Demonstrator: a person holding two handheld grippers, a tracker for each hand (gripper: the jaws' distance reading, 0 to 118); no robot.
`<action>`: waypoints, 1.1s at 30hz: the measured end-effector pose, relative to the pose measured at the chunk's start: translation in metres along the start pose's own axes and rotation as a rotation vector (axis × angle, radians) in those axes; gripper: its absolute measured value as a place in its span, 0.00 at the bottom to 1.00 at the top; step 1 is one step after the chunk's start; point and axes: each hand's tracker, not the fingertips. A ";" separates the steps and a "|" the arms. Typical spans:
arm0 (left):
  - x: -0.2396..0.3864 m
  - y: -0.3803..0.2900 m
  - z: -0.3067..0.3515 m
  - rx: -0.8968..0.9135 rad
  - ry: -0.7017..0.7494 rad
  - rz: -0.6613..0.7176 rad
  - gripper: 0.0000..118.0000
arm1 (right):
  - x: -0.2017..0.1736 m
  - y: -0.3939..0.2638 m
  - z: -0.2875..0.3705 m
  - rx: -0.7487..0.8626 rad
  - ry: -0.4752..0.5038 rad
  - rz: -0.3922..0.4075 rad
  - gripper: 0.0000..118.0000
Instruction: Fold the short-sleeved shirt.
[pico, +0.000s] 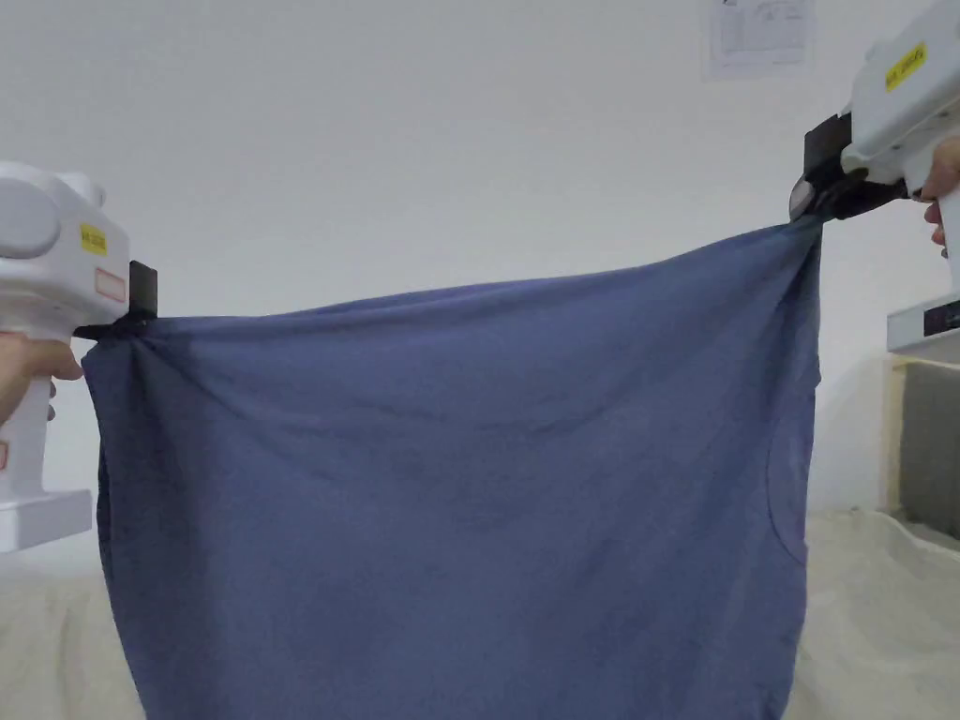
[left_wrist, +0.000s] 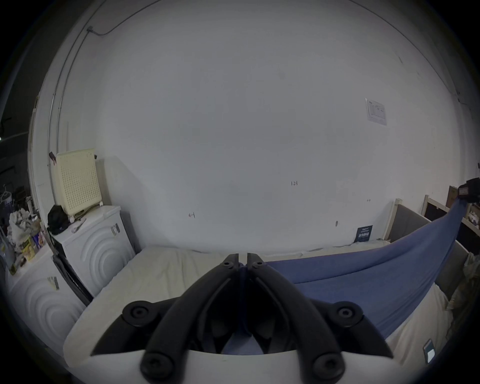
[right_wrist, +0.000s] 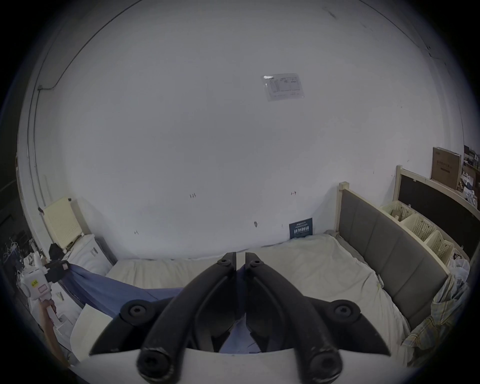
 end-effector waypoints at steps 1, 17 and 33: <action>-0.001 0.003 -0.001 0.004 -0.006 -0.023 0.03 | 0.002 0.005 0.003 0.021 0.003 -0.008 0.04; -0.004 -0.116 -0.010 -0.121 0.002 -0.026 0.03 | 0.000 -0.099 -0.002 -0.101 -0.002 0.021 0.04; 0.013 -0.414 -0.014 -0.562 -0.071 0.045 0.03 | 0.058 -0.430 -0.060 -0.641 -0.157 0.037 0.04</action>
